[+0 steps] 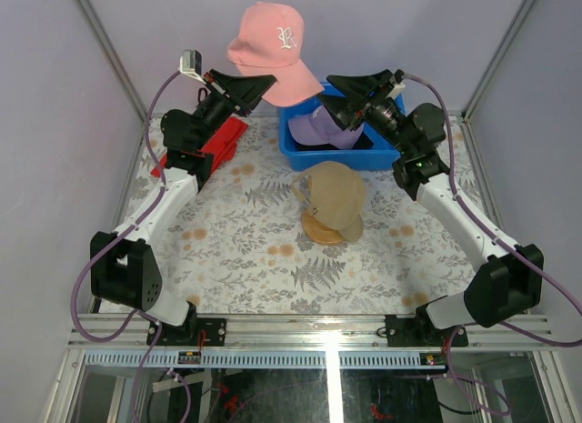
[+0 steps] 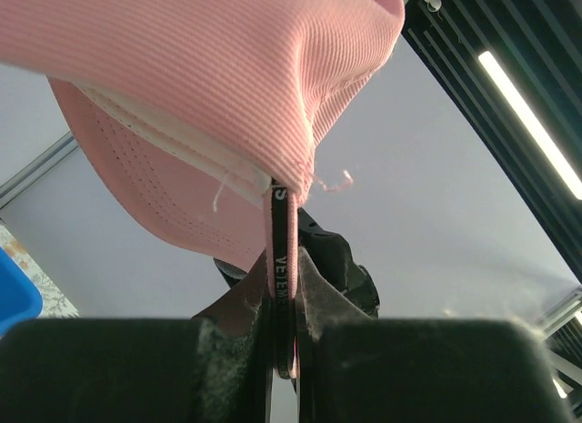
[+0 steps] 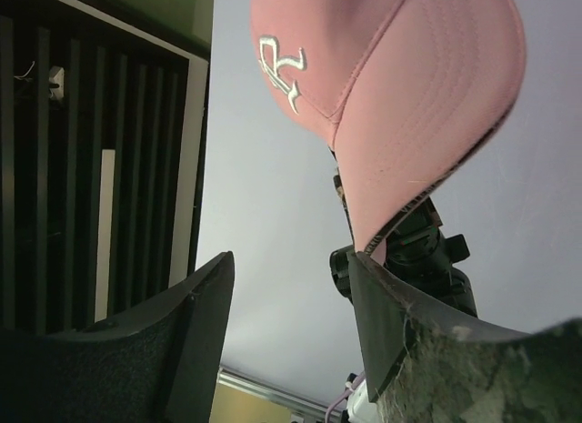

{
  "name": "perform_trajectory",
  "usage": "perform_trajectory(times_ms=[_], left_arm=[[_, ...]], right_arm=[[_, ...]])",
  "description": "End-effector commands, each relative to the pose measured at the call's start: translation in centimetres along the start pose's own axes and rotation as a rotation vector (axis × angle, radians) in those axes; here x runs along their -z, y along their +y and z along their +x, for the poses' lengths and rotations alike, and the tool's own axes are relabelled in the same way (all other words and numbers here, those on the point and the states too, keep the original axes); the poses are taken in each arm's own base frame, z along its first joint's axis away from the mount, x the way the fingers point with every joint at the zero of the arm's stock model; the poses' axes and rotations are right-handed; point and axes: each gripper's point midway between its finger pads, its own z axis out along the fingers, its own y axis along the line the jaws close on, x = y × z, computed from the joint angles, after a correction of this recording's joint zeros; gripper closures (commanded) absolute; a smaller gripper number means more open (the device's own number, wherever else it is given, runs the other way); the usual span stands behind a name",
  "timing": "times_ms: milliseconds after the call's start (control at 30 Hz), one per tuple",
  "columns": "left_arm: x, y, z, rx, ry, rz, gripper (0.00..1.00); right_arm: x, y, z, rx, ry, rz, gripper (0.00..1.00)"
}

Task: Stack the hats

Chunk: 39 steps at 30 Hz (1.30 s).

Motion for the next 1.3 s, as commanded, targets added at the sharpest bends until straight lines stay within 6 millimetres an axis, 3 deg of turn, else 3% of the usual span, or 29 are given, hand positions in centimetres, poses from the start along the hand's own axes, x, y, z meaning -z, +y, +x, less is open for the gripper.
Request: perform_trajectory(times_ms=[0,200,400,567,833,1267], left_arm=[[-0.3,-4.1,-1.3,-0.09,-0.046,0.139,1.0],[-0.4,-4.5,-1.0,-0.058,-0.05,0.168,1.0],[-0.3,-4.6,0.8,-0.029,-0.038,0.183,1.0],[-0.1,-4.0,1.7,0.005,-0.04,0.188,1.0],[0.1,-3.9,1.8,-0.024,-0.05,0.17,1.0],[0.2,-3.0,1.2,-0.048,-0.09,0.153,1.0]], right_arm=[[0.6,1.5,1.5,0.014,0.049,-0.031,0.38],[0.0,0.9,1.1,0.022,0.048,-0.013,0.37],[-1.5,0.3,0.8,0.019,0.046,-0.013,0.37],[-2.8,0.3,1.3,0.009,0.062,-0.023,0.45],[-2.2,-0.1,1.1,-0.006,0.037,-0.025,0.62],[-1.6,0.1,1.6,-0.01,0.042,-0.021,0.62]])
